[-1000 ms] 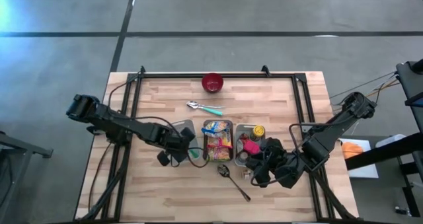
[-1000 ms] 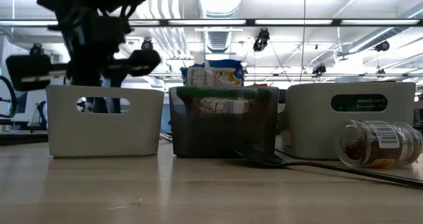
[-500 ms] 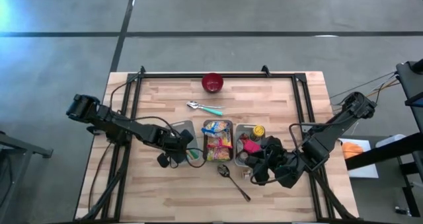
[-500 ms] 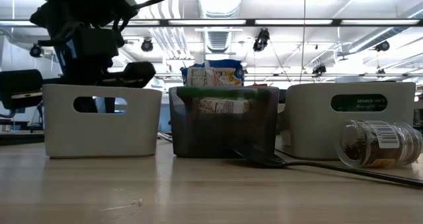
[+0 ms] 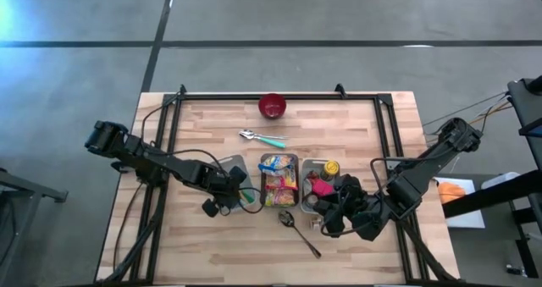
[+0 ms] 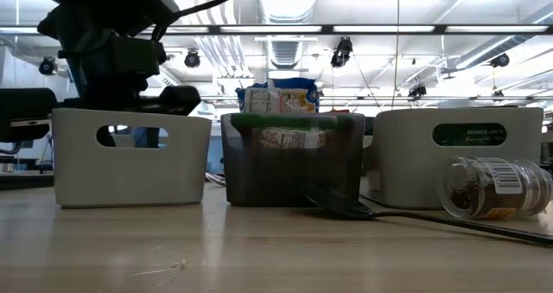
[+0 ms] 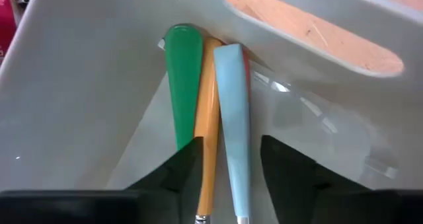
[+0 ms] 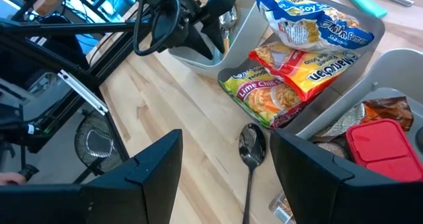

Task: Pick & Place Food Item
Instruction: Put the silver spoon into the left gray bin

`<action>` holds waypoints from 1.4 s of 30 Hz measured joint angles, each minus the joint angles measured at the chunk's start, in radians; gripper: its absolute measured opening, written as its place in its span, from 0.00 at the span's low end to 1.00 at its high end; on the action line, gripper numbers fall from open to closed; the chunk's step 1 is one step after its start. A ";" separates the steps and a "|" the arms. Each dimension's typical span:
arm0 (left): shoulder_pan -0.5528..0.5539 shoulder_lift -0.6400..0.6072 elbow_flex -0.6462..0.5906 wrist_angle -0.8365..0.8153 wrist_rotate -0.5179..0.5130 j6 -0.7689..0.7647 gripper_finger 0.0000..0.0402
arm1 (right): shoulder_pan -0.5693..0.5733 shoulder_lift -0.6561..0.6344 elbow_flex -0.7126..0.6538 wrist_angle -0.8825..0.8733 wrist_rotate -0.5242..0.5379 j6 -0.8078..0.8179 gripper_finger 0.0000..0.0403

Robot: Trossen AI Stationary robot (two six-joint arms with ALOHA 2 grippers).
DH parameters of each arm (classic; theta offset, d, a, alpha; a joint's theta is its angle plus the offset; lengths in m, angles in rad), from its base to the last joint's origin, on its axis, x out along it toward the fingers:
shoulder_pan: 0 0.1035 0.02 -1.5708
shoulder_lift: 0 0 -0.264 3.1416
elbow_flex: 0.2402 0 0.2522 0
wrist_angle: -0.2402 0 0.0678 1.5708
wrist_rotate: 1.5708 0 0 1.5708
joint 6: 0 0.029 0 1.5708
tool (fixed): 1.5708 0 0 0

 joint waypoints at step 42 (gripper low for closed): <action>0.109 -0.124 0.585 -0.704 -0.225 -0.680 0.57 | 0.003 0.000 0.000 0.000 -0.009 -0.091 0.56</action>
